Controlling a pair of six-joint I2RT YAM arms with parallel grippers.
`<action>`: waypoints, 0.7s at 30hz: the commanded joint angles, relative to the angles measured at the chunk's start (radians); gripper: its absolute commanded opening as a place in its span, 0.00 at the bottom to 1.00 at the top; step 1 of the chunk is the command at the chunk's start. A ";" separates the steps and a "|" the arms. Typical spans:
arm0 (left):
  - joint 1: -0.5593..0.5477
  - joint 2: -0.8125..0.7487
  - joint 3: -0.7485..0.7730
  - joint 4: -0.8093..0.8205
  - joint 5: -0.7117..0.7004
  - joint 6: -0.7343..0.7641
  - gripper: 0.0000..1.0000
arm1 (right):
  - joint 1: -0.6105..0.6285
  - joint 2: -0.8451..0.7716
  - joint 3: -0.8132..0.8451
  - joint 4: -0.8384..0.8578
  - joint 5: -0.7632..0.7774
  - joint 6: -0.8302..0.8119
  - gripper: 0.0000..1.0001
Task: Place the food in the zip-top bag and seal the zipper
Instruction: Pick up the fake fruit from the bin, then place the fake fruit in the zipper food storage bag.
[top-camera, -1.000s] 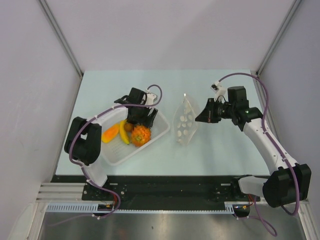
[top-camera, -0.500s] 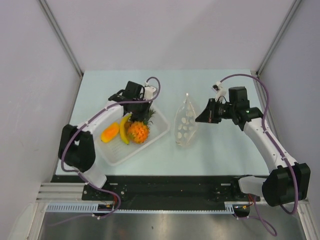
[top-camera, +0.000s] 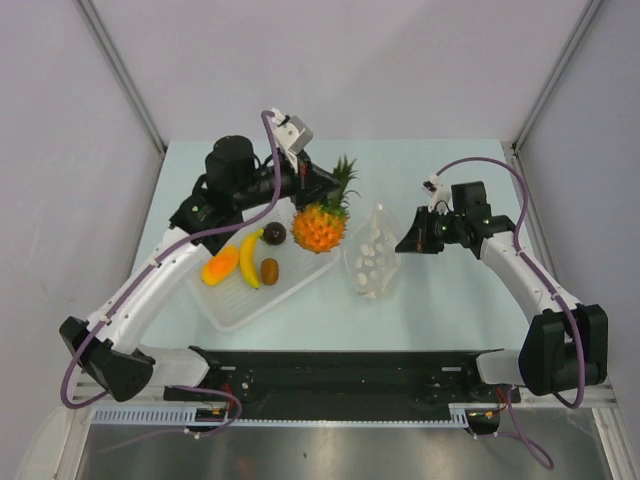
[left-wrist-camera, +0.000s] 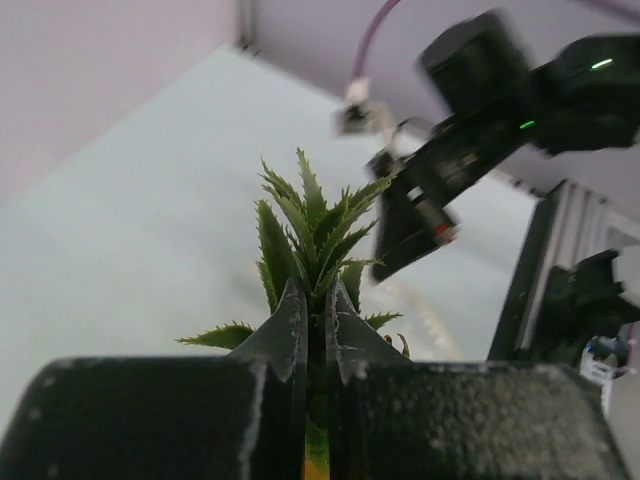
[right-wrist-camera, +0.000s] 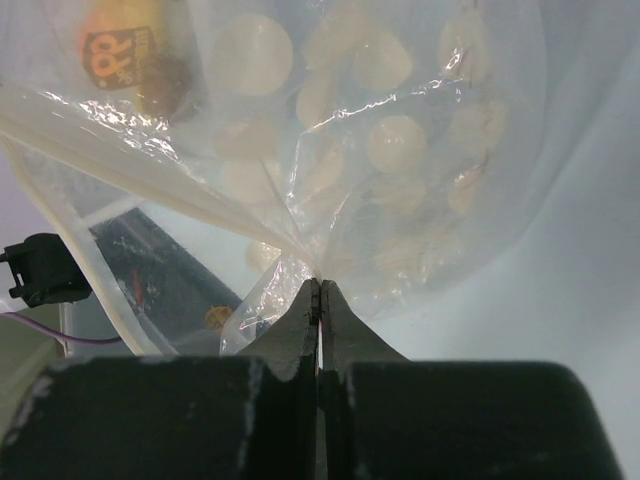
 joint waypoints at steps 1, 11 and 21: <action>-0.150 -0.026 -0.027 0.313 0.014 -0.075 0.00 | -0.013 0.016 0.007 0.045 -0.018 -0.002 0.00; -0.370 0.143 -0.124 0.583 -0.276 0.209 0.00 | -0.045 0.031 0.019 0.048 -0.144 0.015 0.00; -0.387 0.195 -0.388 0.882 -0.603 0.404 0.00 | -0.128 0.057 -0.001 0.103 -0.406 0.107 0.00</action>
